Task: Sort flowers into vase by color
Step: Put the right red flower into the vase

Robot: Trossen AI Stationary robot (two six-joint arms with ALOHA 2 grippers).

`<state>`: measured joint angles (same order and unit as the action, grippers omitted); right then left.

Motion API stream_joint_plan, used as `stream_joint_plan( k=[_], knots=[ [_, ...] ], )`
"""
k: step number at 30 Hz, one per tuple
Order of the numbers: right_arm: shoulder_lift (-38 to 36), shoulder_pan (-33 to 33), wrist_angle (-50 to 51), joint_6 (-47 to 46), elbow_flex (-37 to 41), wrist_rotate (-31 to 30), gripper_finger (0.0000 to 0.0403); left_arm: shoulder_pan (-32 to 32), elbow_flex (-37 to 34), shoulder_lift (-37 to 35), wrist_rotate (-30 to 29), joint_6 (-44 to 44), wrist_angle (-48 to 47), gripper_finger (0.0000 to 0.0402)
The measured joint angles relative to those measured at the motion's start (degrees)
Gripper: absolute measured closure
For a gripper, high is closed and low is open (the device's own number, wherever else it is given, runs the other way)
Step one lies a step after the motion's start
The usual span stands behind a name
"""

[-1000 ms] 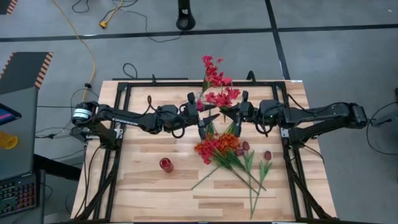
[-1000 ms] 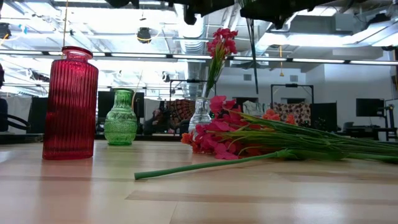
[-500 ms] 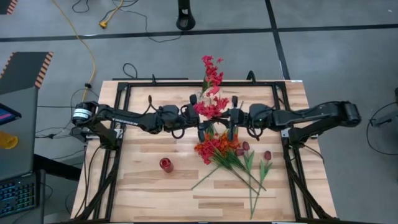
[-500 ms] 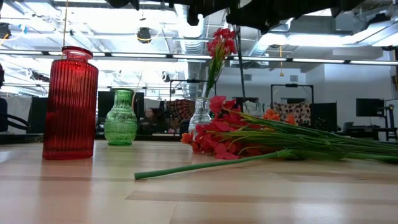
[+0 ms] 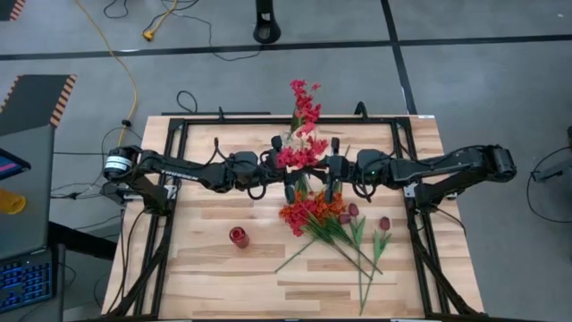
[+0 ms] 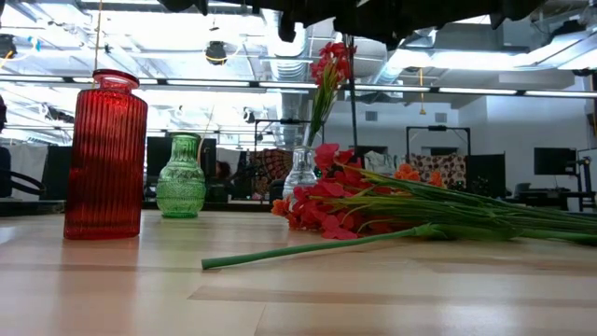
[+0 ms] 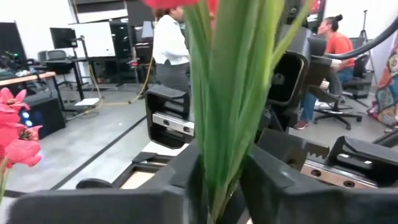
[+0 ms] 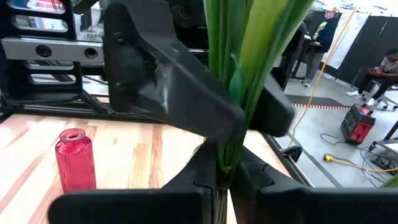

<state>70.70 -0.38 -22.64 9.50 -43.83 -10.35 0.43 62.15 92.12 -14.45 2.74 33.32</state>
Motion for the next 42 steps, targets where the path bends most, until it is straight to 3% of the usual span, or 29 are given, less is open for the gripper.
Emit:
stream_joint_plan(
  k=[5,9,13,20,28,42],
  knots=[
    [0.0,0.0,-0.1,-1.9,0.0,0.0,0.0336,0.0,0.0,0.0,-0.3,0.0,0.0,0.0392],
    [0.0,0.0,-0.1,-2.6,0.0,0.0,0.0303,0.0,0.0,0.0,-0.3,0.6,-0.5,0.0385],
    [0.0,0.0,0.5,-4.2,0.0,0.0,0.0245,0.3,0.0,-0.1,-0.4,0.6,-0.7,0.0385],
    [-3.6,-0.1,8.7,-5.0,0.0,-0.5,0.0164,2.8,0.0,-3.3,-0.4,-0.4,-5.7,0.0394],
    [-7.8,-0.1,15.4,-5.1,0.0,-0.6,0.0160,7.9,0.0,-7.8,-0.6,-0.4,-9.0,0.0394],
    [-5.7,-0.1,20.6,-5.1,0.0,-0.5,0.0163,19.5,0.0,-9.6,0.6,-0.7,-9.6,0.0394]
  ],
)
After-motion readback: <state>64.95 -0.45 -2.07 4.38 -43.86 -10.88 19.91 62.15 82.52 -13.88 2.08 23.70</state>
